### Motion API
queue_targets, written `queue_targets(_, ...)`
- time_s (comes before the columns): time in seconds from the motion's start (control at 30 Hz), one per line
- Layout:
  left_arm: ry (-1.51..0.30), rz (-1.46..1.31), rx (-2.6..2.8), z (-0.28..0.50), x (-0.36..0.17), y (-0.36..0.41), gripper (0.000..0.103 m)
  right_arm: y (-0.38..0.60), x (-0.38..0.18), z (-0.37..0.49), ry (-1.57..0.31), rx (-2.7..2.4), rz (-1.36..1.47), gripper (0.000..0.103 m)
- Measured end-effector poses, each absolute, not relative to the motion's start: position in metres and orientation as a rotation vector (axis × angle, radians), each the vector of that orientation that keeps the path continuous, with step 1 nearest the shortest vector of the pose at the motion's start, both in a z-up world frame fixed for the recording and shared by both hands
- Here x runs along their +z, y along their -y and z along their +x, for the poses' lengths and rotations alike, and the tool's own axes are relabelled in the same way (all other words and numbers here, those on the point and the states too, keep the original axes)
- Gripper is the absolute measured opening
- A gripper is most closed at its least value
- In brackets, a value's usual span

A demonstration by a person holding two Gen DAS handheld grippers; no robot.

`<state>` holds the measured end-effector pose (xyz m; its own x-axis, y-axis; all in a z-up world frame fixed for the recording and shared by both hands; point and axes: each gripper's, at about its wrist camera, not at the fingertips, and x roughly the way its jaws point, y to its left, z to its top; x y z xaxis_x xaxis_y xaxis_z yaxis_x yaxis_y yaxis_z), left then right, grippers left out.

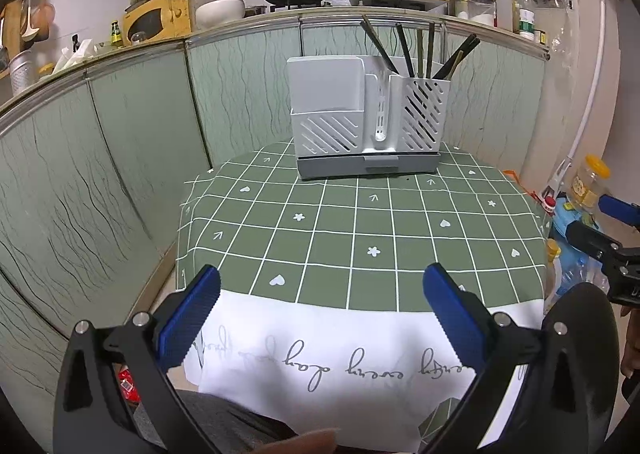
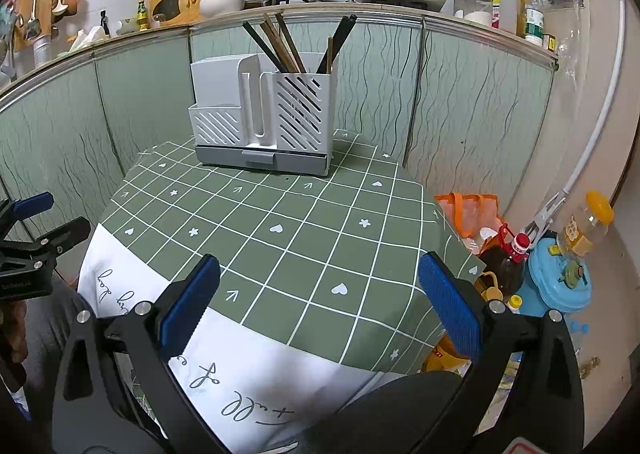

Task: Organize utensils

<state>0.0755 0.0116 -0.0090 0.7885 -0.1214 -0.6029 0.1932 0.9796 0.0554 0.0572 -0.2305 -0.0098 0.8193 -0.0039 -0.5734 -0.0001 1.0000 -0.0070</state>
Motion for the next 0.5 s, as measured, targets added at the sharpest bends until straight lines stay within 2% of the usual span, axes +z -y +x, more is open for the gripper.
queue_targets(0.5,-0.655,0.123,-0.175,0.0745,-0.0078,-0.0083,0.099,0.2303,-0.0104,0.0558,-0.617,0.007,-0.003,0.095)
